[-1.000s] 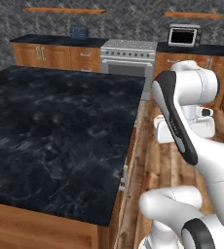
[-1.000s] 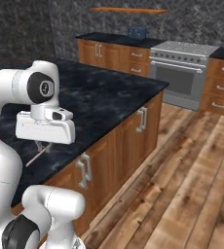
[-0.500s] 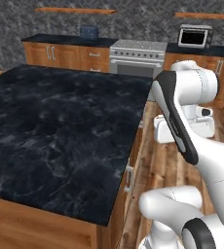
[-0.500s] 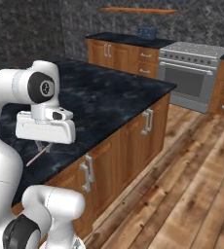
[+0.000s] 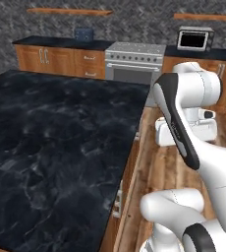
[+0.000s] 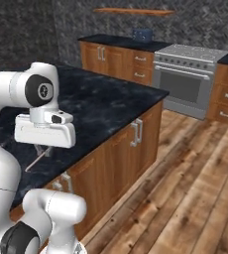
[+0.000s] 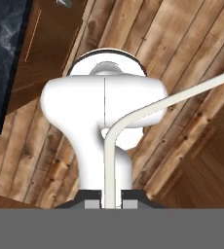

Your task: Take a straw from the drawer in front and place it inside the glass cup on the dining counter.

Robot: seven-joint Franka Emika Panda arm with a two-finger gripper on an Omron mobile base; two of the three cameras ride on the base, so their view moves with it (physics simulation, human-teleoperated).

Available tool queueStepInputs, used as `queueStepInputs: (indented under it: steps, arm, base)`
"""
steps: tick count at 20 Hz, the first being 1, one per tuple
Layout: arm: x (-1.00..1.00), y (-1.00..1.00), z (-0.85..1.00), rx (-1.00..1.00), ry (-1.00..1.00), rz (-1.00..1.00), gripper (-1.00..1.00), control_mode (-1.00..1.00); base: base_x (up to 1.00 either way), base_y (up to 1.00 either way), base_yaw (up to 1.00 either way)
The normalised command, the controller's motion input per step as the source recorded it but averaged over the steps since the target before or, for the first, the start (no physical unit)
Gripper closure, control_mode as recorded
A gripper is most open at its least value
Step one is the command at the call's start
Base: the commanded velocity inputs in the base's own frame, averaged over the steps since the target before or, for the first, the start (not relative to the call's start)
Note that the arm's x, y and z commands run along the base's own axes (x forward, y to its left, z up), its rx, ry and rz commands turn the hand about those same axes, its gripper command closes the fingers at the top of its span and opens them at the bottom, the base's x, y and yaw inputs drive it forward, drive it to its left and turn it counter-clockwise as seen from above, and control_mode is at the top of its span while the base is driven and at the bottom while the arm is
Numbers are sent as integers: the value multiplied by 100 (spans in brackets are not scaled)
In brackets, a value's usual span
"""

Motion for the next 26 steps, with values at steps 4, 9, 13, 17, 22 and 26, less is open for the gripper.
queueStepInputs:
  steps: [4, 9, 13, 17, 22, 26]
  arm:
    - [0, 0, 0, 0, 0, 0, 100, 100]
    - [0, 0, 0, 0, 0, 0, 100, 100]
    - [0, 0, 0, 0, 0, 0, 100, 100]
    - [0, 0, 0, 0, 0, 0, 100, 100]
    - [0, 0, 0, 0, 0, 0, 100, 100]
    - [0, 0, 0, 0, 0, 0, 100, 100]
  base:
    - [93, -58, -10]
    - [99, -62, -9]
    - [90, -74, -6]
    - [70, -92, -1]
    - [70, -98, 0]
    - [74, -58, 0]
